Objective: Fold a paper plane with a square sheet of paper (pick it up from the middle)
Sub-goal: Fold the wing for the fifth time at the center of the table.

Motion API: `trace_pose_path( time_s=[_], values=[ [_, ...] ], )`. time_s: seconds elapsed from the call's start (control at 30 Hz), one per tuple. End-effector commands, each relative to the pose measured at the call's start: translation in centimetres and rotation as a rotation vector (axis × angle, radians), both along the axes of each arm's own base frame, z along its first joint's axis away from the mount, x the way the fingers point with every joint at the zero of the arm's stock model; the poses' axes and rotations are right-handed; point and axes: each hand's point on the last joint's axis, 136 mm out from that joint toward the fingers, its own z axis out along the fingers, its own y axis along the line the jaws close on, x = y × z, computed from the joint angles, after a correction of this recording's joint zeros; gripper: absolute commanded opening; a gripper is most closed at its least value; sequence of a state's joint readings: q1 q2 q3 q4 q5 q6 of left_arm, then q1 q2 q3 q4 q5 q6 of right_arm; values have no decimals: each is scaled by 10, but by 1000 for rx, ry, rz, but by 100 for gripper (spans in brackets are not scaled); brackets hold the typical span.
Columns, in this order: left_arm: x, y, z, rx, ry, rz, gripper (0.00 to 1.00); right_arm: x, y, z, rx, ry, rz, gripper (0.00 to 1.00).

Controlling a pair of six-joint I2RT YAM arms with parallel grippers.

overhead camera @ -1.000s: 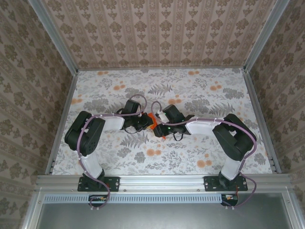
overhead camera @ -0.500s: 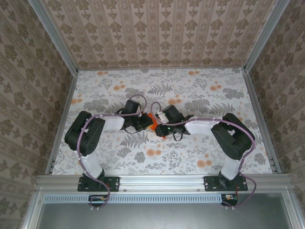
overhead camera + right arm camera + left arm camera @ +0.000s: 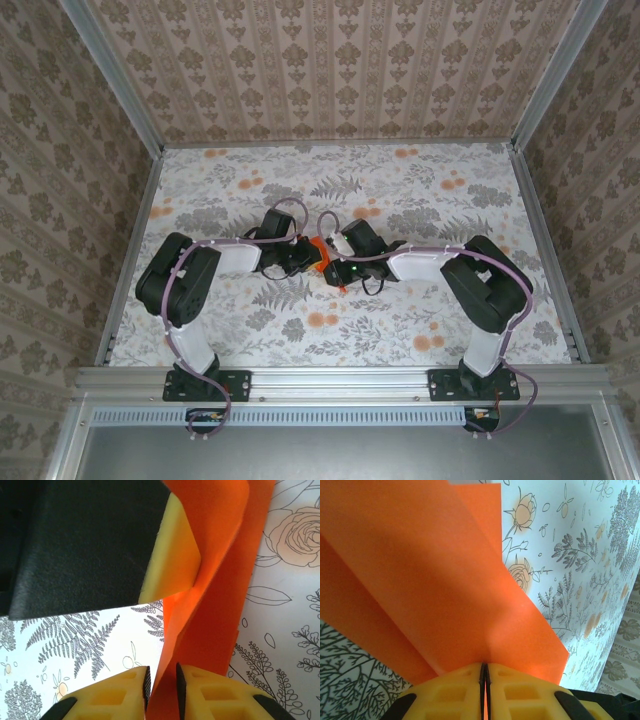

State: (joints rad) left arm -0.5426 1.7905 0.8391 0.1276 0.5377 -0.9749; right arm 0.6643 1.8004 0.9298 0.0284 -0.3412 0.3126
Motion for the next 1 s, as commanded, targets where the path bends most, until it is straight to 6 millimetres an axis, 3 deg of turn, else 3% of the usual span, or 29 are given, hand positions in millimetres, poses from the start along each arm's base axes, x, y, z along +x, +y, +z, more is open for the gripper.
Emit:
trace_pose_path(
  time_s=[0.0,0.37,0.77,0.97],
  values=[
    [-3,5,3,6,-1,7,12,0,5,-3,39,35,-1,21],
    [-7,7,24,-30,-93,-15,15,-5,6,-13,101,123,3,10],
    [-19,15,34,-82,-187,-24,18,-6,8,-15,236,272,13,9],
    [-22,5,41,-106,-226,-70,18,-6,9,-16,276,332,16,8]
  ],
)
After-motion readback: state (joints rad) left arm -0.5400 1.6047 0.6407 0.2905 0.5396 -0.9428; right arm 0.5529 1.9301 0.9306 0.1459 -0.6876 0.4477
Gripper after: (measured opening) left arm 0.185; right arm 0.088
